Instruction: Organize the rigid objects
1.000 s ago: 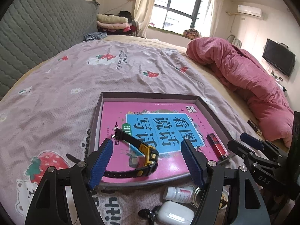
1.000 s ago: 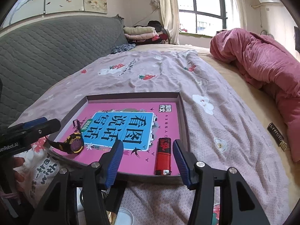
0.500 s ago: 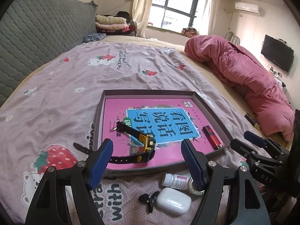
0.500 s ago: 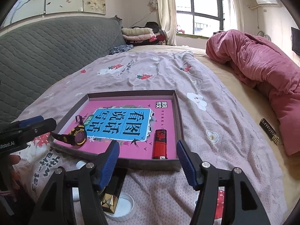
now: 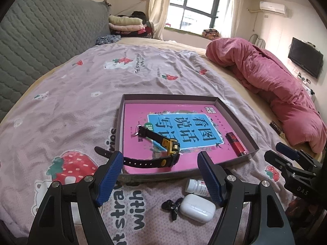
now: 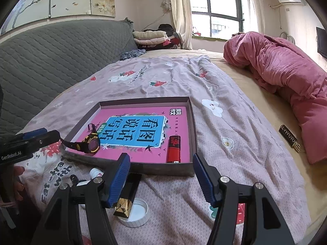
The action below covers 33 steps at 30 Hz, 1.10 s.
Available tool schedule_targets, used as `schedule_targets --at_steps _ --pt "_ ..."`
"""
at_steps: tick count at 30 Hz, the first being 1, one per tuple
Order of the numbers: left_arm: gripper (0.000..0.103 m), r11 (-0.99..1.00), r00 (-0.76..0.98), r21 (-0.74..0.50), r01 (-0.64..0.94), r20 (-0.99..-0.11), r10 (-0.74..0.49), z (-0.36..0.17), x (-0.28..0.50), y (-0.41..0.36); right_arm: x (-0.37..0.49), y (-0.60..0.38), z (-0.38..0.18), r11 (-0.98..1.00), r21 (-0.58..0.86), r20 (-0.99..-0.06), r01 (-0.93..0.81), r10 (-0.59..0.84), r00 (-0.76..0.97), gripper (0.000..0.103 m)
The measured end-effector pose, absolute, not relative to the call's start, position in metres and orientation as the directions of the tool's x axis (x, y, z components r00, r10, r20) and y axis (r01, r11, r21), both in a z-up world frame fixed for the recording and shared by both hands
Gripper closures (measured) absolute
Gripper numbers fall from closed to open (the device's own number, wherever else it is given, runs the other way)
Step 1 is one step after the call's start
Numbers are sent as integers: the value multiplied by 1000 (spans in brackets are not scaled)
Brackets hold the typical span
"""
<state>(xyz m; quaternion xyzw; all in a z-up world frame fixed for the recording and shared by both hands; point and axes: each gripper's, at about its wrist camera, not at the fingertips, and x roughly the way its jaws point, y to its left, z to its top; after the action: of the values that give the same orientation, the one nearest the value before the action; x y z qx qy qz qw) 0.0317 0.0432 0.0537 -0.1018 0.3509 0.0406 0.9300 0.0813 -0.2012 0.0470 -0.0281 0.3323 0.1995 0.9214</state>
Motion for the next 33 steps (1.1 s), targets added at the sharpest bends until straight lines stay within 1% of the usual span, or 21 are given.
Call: schedule_targets --at_steps 14,24,33 --pt "27 984 736 -139 -111 -677 -12 54 21 35 67 -199 48 911 68 -639 -406 352 684 40" --pt "27 976 677 -184 -114 -733 -59 38 17 33 59 -203 44 912 100 -668 -398 358 653 40" --pt "27 980 662 -168 -107 -747 -55 36 10 27 55 -205 43 915 111 -684 -389 354 638 40"
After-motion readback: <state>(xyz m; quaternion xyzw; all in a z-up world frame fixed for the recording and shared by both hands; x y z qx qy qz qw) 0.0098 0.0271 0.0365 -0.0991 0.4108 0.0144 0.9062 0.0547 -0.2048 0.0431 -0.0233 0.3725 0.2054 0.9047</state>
